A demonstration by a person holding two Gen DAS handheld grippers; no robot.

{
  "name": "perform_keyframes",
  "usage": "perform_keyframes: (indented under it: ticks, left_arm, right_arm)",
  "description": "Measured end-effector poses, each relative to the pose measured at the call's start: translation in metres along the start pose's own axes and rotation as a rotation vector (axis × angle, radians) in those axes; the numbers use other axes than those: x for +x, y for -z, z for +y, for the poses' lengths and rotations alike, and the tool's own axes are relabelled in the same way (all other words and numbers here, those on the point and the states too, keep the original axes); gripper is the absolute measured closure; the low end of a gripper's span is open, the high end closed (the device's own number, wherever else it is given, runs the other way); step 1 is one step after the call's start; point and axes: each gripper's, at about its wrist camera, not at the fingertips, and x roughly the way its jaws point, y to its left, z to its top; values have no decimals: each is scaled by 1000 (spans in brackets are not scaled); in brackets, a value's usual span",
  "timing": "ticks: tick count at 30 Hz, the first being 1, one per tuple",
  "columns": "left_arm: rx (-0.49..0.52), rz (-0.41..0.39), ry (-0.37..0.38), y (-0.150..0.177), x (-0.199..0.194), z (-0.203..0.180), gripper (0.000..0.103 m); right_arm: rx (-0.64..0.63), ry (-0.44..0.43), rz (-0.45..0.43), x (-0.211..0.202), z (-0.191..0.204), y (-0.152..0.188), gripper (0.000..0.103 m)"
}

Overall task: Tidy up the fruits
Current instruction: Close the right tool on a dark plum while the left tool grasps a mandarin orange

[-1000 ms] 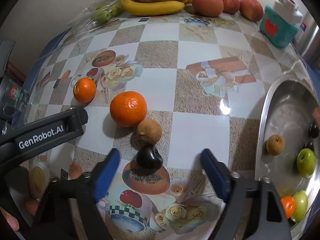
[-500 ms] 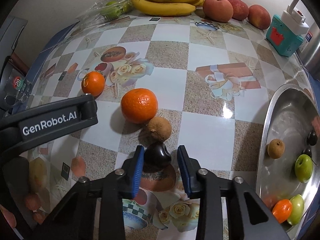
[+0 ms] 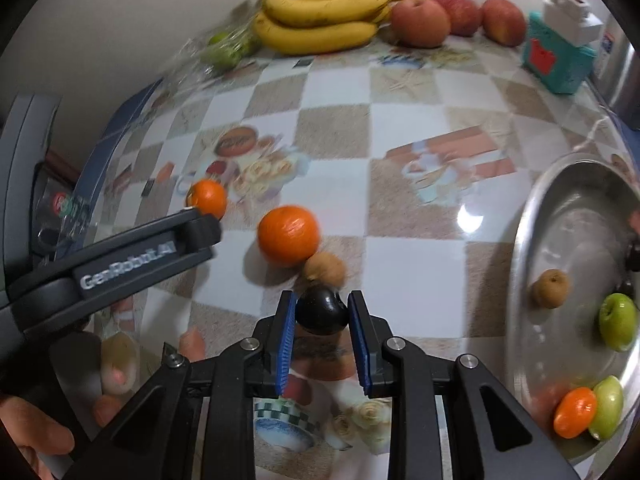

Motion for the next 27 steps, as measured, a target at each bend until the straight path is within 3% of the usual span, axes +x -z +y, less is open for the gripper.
perform_keyframes:
  ticks: [6,12,14,17,21,25,27]
  left_arm:
    - [57,-12,104,3,-3,-24,4]
    - [97,-15,199,7,-2,-44,23]
    - [111,-6,219,9,-1,-50,37]
    - [122,4,236,10,2,-54,48]
    - [127,19,251,12,6,-57,49]
    - [142,28,247,14,9,-61,62]
    - [153,25,240,15,8,-62,62]
  right_arm:
    - [110,2,-31,-12,-31,-2,75]
    - [193,-23,-48,-19,-52,-2,75]
    - [209,-28,-52,-20,-55,-2,75]
    - [223,-33,-57,-23,-60,-1,75]
    - [228,-40,-61,-25,-62,-1,75]
    - [226,-43,-61,-25,-60,-1,75]
    - [226,-44,-62,-25,-60,-1,75]
